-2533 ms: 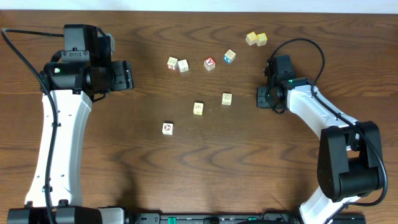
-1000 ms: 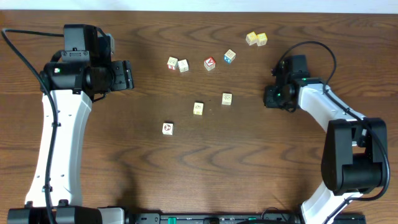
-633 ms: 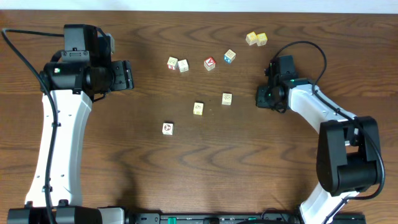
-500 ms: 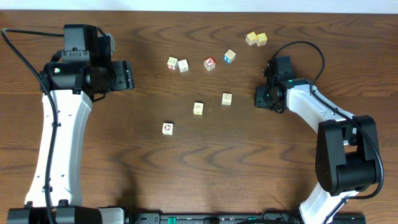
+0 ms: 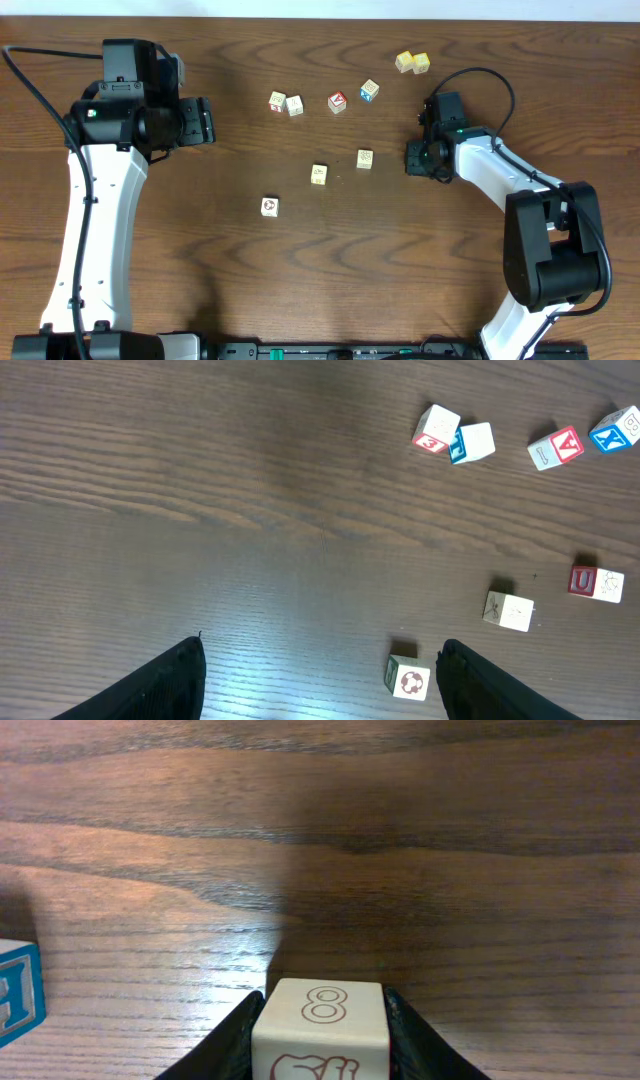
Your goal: Lift 4 blocks
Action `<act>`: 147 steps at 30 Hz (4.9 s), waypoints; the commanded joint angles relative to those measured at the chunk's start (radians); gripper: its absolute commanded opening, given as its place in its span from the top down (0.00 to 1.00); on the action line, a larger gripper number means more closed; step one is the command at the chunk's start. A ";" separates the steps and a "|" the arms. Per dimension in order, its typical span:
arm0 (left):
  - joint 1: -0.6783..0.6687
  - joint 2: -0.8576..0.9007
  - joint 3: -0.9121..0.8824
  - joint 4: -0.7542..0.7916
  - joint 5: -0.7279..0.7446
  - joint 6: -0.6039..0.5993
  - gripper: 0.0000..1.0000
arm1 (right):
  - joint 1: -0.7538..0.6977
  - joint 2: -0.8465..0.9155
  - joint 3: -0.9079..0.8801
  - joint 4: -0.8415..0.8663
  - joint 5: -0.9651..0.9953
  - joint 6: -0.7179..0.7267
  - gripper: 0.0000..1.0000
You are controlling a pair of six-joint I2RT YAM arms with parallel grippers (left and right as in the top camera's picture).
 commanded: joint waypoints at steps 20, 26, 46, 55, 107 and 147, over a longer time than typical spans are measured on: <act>0.003 0.000 0.014 0.001 -0.009 0.002 0.26 | 0.009 0.014 0.242 -0.239 0.119 -0.079 0.36; 0.003 0.000 0.014 0.001 -0.009 0.002 0.26 | 0.014 0.014 0.464 -0.401 -0.027 -0.112 0.27; 0.003 0.000 0.014 0.001 -0.009 0.002 0.26 | 0.293 0.135 0.436 -0.311 0.087 0.334 0.25; 0.003 0.000 0.014 0.001 -0.009 0.002 0.26 | 0.294 0.224 0.436 -0.338 0.104 0.351 0.26; 0.003 0.000 0.014 0.001 -0.009 0.002 0.26 | 0.139 0.230 0.405 -0.448 0.097 0.116 0.65; 0.003 0.000 0.014 0.001 -0.009 0.002 0.26 | 0.110 0.229 0.549 -0.553 0.025 0.091 0.49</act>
